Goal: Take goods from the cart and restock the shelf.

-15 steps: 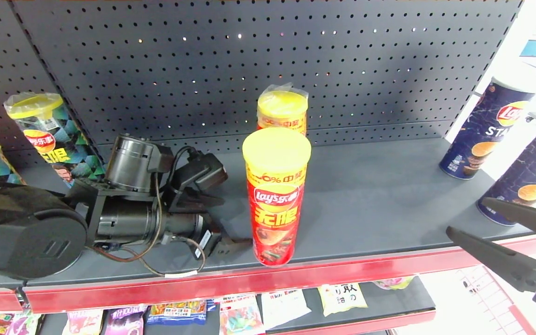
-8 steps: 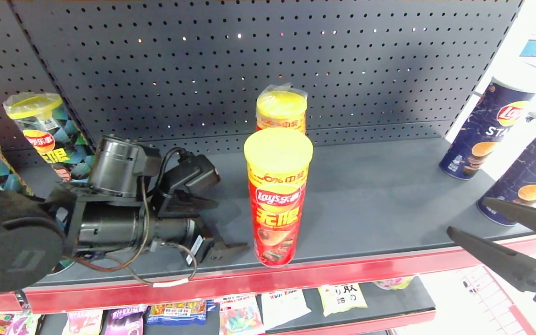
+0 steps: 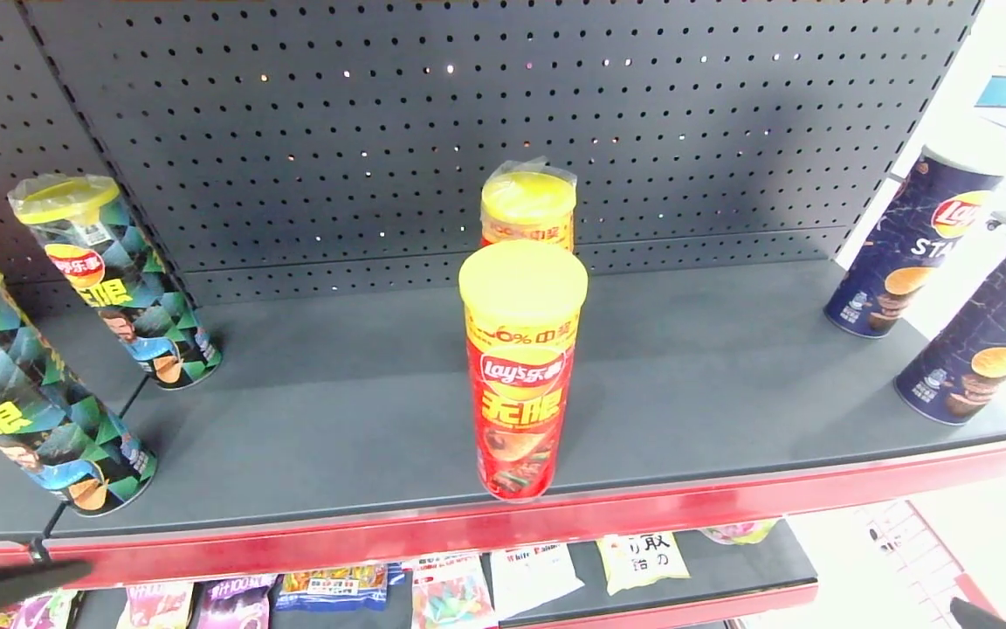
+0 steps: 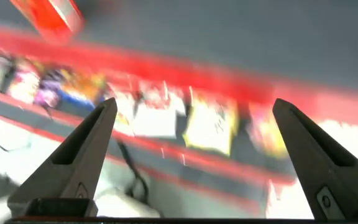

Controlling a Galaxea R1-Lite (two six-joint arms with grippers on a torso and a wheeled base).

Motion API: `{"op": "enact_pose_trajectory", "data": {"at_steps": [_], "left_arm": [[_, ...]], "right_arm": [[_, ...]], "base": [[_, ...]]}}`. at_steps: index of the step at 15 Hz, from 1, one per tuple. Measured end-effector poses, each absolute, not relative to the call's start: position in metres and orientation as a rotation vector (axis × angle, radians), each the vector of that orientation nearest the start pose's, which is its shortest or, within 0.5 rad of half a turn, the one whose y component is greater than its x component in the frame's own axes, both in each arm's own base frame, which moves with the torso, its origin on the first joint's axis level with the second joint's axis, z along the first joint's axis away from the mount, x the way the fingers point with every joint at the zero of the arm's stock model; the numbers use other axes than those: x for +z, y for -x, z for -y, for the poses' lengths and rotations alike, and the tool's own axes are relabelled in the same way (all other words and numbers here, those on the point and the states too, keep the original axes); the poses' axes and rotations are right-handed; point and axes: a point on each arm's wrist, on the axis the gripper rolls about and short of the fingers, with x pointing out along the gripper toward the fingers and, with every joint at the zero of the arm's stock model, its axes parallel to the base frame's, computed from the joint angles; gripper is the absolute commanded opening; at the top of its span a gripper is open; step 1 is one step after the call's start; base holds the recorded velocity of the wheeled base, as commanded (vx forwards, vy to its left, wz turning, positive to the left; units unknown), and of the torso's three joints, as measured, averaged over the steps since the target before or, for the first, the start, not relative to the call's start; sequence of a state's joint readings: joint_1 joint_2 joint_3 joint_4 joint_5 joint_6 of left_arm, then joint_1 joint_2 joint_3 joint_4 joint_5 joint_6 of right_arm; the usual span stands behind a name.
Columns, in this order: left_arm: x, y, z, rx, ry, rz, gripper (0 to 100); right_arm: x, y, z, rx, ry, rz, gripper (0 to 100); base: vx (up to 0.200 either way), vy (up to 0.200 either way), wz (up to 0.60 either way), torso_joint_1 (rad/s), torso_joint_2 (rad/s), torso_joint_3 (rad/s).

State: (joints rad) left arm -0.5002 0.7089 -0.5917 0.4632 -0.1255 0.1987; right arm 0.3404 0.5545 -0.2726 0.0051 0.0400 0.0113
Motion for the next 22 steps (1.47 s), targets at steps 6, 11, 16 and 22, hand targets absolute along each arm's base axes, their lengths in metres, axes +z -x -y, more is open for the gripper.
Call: {"op": "enact_pose_trajectory", "data": {"at_steps": [6,11,16,22], "left_arm": [[0.122,0.075,-0.029,-0.018,0.058,-0.548,100],[0.113,0.064,-0.025,0.132,0.203,-0.425,100],[0.11,0.046,-0.006,0.46,0.265,-0.364,100],[0.098,0.031,0.003,-0.082,-0.024,-0.01,100]], "right_arm": [[0.131,0.045,0.011,-0.123,-0.049,-0.283,100],[0.129,0.037,-0.003,-0.27,-0.068,-0.288,100],[0.093,0.025,0.0,-0.037,0.032,-0.03,100],[0.084,0.024,-0.002,0.081,-0.024,0.037,100]], "base": [[0.0,0.0,0.0,0.0,0.0,0.0],[0.0,0.0,0.0,0.0,0.0,0.0],[0.0,0.0,0.0,0.0,0.0,0.0],[0.0,0.0,0.0,0.0,0.0,0.0]]}}
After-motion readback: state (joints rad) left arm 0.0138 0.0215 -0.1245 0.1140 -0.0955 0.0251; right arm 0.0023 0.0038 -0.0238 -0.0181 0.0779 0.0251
